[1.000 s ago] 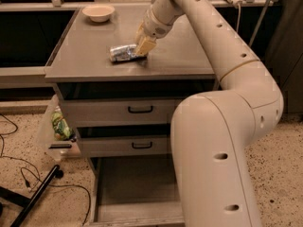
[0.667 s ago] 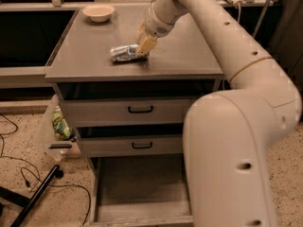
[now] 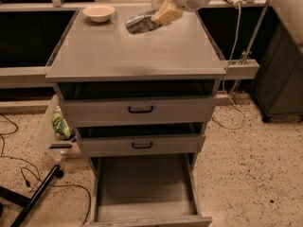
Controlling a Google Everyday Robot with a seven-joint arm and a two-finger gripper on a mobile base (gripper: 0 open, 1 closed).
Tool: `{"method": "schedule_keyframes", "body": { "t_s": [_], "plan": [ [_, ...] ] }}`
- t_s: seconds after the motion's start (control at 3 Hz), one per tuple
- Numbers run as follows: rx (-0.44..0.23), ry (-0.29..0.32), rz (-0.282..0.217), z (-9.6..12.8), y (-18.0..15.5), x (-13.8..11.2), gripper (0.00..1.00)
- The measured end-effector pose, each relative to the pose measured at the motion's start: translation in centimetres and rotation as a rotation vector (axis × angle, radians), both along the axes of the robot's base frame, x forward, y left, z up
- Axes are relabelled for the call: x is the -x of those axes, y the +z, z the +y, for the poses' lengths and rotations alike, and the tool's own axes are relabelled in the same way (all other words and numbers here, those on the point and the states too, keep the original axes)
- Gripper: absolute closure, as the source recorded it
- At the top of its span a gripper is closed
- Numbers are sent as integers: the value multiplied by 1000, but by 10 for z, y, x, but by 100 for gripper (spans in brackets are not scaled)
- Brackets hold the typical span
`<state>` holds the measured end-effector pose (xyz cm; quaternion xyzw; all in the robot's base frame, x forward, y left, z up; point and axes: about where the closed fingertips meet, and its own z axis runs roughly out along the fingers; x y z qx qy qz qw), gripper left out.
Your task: Place redbull can into bottom drawer
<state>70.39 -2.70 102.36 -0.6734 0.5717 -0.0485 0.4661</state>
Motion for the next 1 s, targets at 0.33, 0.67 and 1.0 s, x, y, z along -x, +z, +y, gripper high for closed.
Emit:
{"method": "schedule_keyframes", "body": {
  "t_s": [0.33,0.67,1.0],
  "plan": [
    [-90,11,-89,15,26,54,100],
    [-158,40,-98,40,-33,97,100],
    [-157,37,-100,40,-33,96,100]
  ]
}}
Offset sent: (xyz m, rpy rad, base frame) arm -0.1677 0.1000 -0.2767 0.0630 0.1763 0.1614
